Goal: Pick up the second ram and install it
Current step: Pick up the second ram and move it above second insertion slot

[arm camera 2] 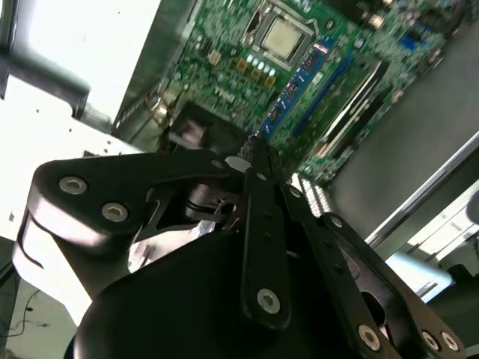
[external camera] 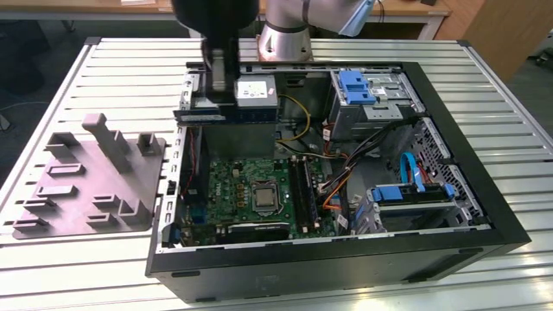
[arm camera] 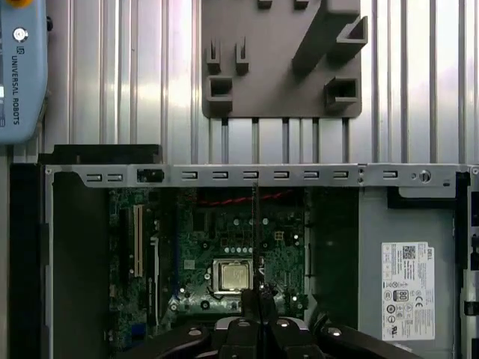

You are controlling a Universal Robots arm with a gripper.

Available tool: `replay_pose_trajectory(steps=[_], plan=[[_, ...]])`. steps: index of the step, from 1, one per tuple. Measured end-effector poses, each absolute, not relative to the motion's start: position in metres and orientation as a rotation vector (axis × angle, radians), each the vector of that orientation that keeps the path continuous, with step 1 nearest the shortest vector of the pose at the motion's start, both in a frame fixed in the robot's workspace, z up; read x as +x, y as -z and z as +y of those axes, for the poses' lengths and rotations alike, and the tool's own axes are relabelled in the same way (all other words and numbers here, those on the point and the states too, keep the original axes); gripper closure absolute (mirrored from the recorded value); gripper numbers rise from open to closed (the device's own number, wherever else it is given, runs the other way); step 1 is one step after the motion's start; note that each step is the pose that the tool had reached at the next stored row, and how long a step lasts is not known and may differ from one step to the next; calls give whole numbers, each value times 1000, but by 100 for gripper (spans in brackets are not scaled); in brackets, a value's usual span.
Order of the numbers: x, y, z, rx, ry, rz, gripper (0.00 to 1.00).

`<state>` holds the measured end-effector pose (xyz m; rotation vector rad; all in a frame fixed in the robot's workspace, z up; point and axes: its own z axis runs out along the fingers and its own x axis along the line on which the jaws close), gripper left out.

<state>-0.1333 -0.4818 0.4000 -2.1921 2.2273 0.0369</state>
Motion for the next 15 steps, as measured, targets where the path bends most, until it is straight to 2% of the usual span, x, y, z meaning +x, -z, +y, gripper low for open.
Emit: replay_pose_trajectory(steps=[15], plan=[[-74, -398, -483, -2193, -40, 2228, 89]])
